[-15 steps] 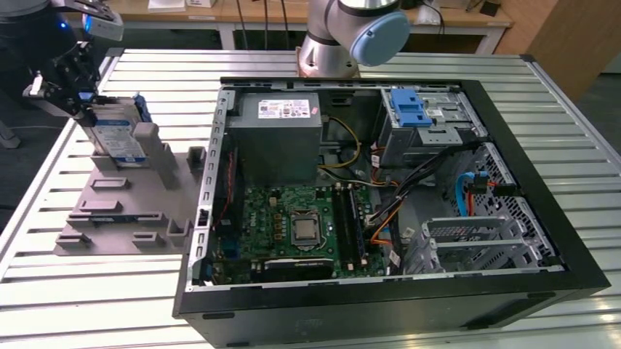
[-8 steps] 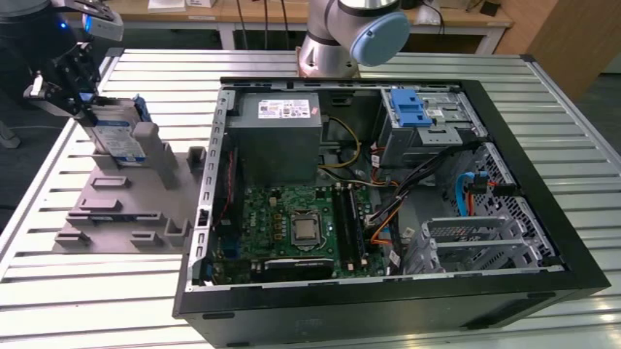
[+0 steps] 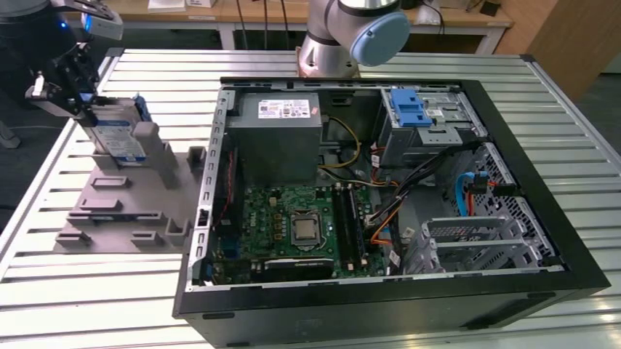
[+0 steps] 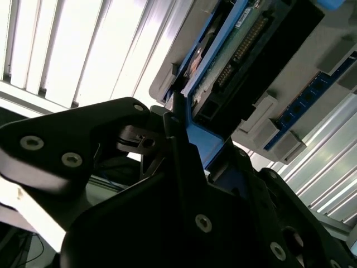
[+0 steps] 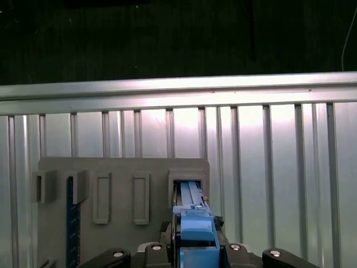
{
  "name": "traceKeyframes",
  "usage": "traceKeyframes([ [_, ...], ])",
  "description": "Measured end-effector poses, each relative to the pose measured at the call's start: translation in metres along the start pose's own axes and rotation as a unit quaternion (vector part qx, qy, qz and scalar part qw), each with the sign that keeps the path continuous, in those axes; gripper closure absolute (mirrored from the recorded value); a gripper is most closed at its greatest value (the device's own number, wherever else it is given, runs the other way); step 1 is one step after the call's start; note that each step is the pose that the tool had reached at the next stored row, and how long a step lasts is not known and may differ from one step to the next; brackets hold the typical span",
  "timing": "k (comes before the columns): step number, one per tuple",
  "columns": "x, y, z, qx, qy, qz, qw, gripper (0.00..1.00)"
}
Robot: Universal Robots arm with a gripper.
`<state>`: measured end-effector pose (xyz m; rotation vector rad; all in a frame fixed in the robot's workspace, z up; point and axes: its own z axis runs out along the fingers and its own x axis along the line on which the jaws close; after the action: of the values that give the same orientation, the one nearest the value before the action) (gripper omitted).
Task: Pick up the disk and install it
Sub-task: 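Pick up the disk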
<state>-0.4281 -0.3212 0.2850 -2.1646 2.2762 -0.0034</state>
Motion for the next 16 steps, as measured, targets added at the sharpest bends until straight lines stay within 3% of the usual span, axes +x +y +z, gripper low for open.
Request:
traceKeyframes([
  [3,0.0001,0.0,-0.0002,0.0,0.0008,-0.005,1.0,0.63],
  [9,0.0004,0.0003,-0.0016,0.0006,0.0112,-0.005,0.9999,0.63],
  [16,0.0004,0.0009,-0.0016,0.0006,0.009,-0.005,0.9999,0.63],
])
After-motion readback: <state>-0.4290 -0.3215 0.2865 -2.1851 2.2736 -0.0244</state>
